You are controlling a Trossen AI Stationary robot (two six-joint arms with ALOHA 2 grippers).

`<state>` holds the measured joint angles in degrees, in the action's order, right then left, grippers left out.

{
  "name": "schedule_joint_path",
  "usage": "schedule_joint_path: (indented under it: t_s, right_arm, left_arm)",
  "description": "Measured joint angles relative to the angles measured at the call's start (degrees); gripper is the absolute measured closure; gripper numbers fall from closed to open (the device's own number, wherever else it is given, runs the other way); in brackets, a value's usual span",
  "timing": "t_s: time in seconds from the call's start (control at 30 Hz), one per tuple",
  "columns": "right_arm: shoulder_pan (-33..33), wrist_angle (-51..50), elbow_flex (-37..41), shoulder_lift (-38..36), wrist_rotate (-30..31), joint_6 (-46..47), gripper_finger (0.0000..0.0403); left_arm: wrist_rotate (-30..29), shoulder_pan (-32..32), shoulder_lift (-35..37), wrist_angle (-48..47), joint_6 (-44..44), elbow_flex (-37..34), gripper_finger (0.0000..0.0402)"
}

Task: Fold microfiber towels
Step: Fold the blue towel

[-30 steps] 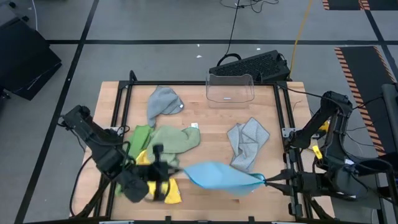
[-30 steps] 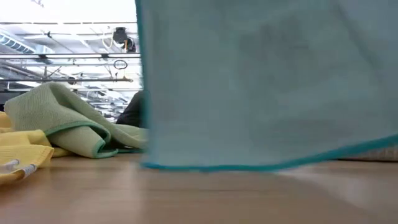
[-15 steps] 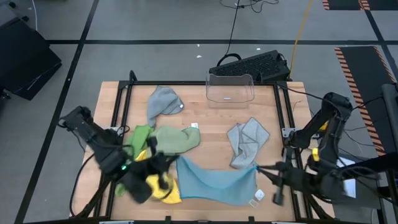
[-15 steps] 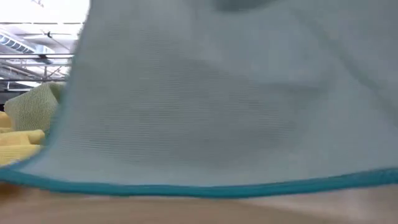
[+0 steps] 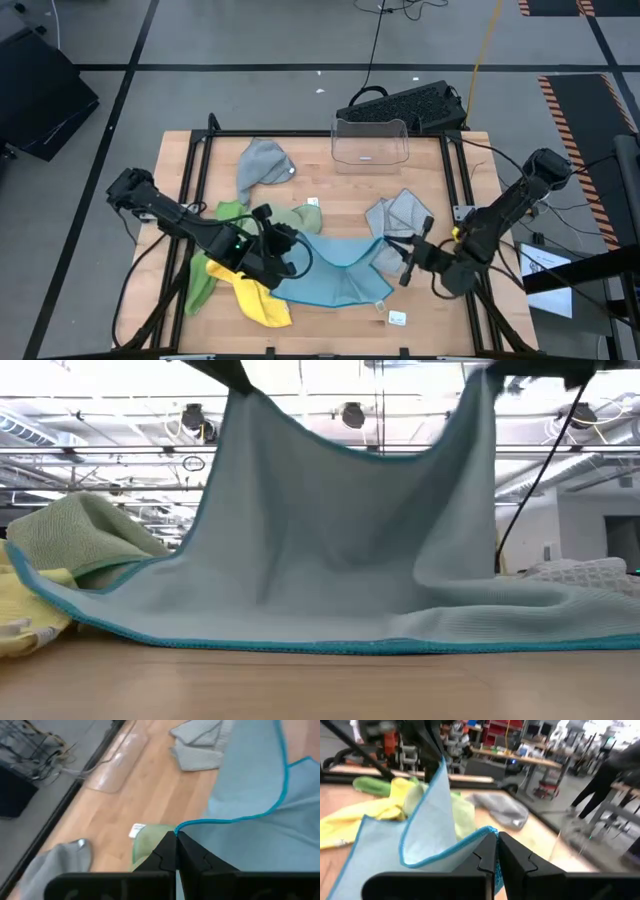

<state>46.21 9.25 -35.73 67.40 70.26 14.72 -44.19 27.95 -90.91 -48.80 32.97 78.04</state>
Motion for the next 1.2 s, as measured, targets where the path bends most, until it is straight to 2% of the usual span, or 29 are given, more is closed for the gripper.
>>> schedule_joint_path:
  t_s: [0.17,0.37,0.47,0.63,0.73,0.9,1.03,1.2]
  right_arm:
    - [-4.08,3.80,6.34,-2.17,-9.18,4.54,0.0392]
    - [-8.36,10.74,11.88,-4.52,-16.58,1.80,0.0392]
    - [-10.97,12.08,13.08,-6.33,-15.97,-2.12,0.0392]
    - [-17.31,13.75,13.41,-10.58,-13.32,-12.87,0.0392]
    - [-20.33,14.81,13.41,-13.90,-13.44,-17.50,0.0392]
    - [-21.52,14.20,13.41,-18.81,-14.91,-19.16,0.0392]
    - [-21.50,14.13,14.65,-19.67,-21.69,-15.86,0.0392]
    - [-21.50,14.25,18.49,-19.63,-29.50,-7.73,0.0392]
  left_arm:
    - [1.32,0.28,0.02,5.71,-1.11,-3.52,0.0395]
    - [2.59,0.65,0.04,6.06,-0.89,-6.84,0.0398]
    - [0.01,0.22,0.04,3.88,-1.25,-7.46,0.0394]
    - [-8.47,-4.00,0.80,1.15,-1.50,-7.46,0.0397]
    - [-9.24,-6.68,2.03,1.07,-4.30,-7.46,0.0395]
    - [-7.89,-8.53,4.96,-1.10,-6.30,-7.46,0.0397]
    - [-5.64,-7.63,6.64,-4.41,-3.78,-7.43,0.0395]
    - [1.69,-4.40,6.97,-5.28,-1.33,-7.41,0.0395]
